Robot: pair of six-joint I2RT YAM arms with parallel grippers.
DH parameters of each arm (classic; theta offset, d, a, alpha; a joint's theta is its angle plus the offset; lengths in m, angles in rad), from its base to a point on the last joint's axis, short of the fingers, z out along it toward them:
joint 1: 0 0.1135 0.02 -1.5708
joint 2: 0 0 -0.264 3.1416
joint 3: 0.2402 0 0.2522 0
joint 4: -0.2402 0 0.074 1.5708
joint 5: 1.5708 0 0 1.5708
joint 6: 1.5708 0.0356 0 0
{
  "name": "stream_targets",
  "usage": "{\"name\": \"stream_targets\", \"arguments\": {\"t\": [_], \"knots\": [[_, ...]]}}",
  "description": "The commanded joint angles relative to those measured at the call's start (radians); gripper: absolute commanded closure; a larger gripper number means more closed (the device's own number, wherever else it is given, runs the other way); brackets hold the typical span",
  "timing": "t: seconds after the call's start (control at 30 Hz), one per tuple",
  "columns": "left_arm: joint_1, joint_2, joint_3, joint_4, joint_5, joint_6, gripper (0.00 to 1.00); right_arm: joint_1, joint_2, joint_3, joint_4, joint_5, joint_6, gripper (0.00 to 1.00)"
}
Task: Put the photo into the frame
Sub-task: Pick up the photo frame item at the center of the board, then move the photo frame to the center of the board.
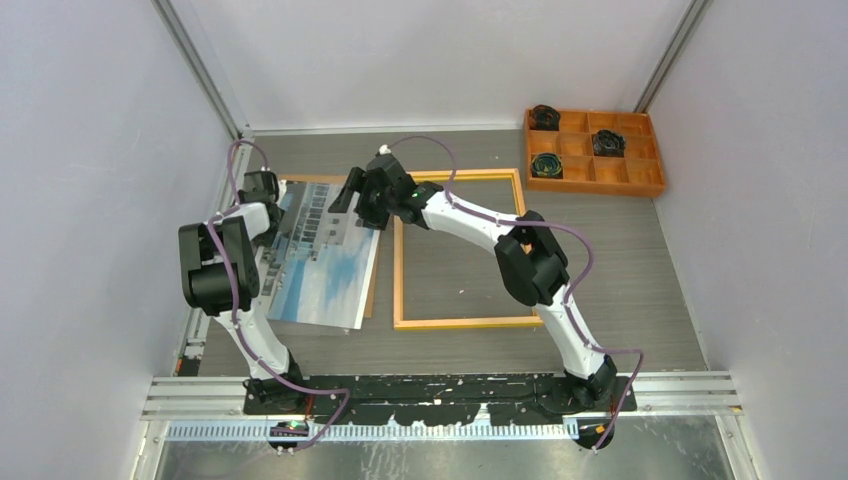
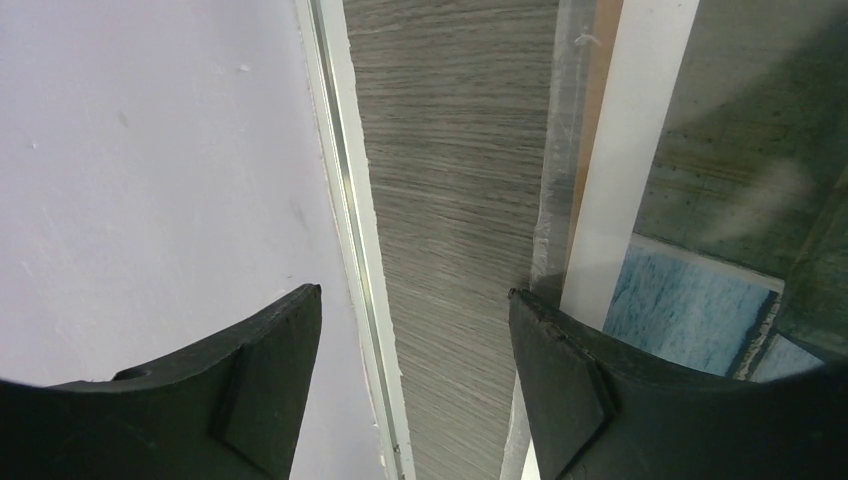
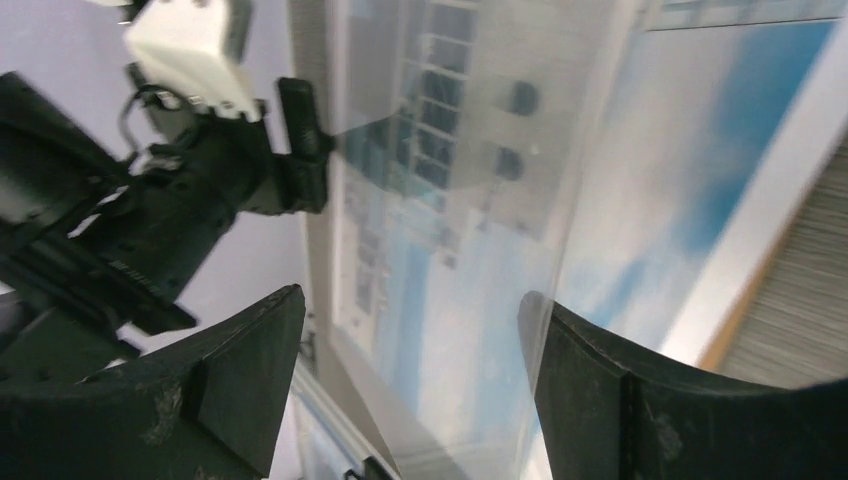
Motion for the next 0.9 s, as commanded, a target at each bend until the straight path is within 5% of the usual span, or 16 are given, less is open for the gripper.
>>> {"name": "stream_targets", "arguments": {"t": [0.0, 0.1, 0.23, 0.4, 0.6, 0.63, 0.87], "knots": [[0.003, 0.034, -0.023, -0.113, 0.117, -0.037, 0.28, 0.006, -0.006, 0.008, 0.184, -0.124, 0.092, 0.19], [0.017, 0.026, -0.005, -0.146, 0.134, -0.043, 0.28, 0.002, -0.001, -0.015, 0.203, -0.119, 0.102, 0.26], [0.036, 0.006, 0.013, -0.174, 0.137, -0.032, 0.28, -0.014, -0.019, -0.034, 0.189, -0.108, 0.102, 0.47], [0.068, -0.056, 0.100, -0.295, 0.151, -0.022, 0.22, -0.046, -0.097, -0.081, 0.169, -0.122, 0.076, 0.96], [0.031, -0.195, 0.256, -0.567, 0.260, -0.053, 0.13, -0.165, -0.262, -0.216, 0.191, -0.306, 0.048, 0.99], [0.000, -0.209, 0.273, -0.592, 0.274, -0.064, 0.04, -0.192, -0.306, -0.277, 0.192, -0.348, 0.039, 0.99], [-0.255, -0.176, 0.287, -0.600, 0.259, -0.141, 0.02, -0.414, -0.682, -0.572, -0.094, -0.409, -0.176, 0.99]]}}
